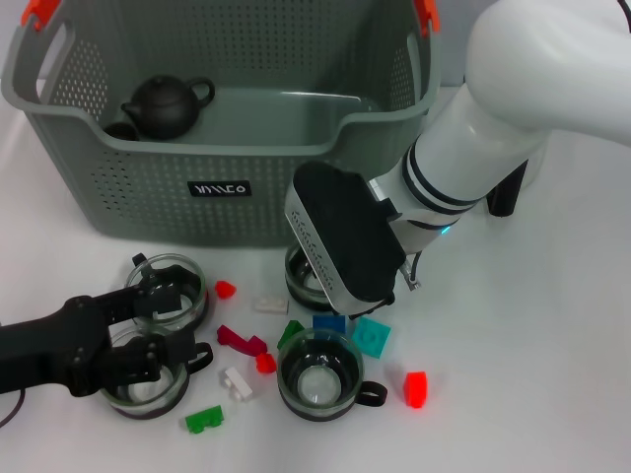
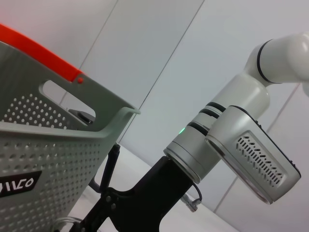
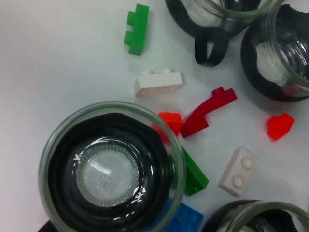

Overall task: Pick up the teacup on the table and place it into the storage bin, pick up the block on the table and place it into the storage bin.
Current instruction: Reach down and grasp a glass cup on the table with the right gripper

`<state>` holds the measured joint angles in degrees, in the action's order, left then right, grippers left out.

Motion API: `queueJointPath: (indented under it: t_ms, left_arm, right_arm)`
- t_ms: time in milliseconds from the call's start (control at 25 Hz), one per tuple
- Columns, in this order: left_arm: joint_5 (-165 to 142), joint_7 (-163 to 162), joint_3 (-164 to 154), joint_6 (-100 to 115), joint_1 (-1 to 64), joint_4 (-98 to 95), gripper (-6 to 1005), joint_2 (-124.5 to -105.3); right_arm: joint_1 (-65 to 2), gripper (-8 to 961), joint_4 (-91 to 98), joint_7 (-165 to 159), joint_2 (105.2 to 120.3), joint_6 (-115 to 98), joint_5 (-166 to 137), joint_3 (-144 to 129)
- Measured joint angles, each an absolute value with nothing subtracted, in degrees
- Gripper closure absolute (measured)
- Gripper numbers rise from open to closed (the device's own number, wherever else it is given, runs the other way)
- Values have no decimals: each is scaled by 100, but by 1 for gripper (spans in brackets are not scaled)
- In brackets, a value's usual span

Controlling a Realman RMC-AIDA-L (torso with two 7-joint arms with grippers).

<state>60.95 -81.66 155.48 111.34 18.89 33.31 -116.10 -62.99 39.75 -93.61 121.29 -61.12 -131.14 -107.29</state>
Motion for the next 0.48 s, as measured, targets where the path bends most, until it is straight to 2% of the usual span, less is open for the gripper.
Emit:
queueJointPath:
  t_ms: [320, 480]
  left_arm:
    - [6083, -8102, 15548, 11134, 1889, 3292, 124, -11610]
    - [6081, -8096, 15548, 11128, 1885, 3280, 124, -11608]
  right_arm:
    - [-6293, 559, 3830, -9360, 12124, -5979, -13020, -10706]
    - [-6283, 689, 3798, -9364, 12136, -5962, -13017, -10716]
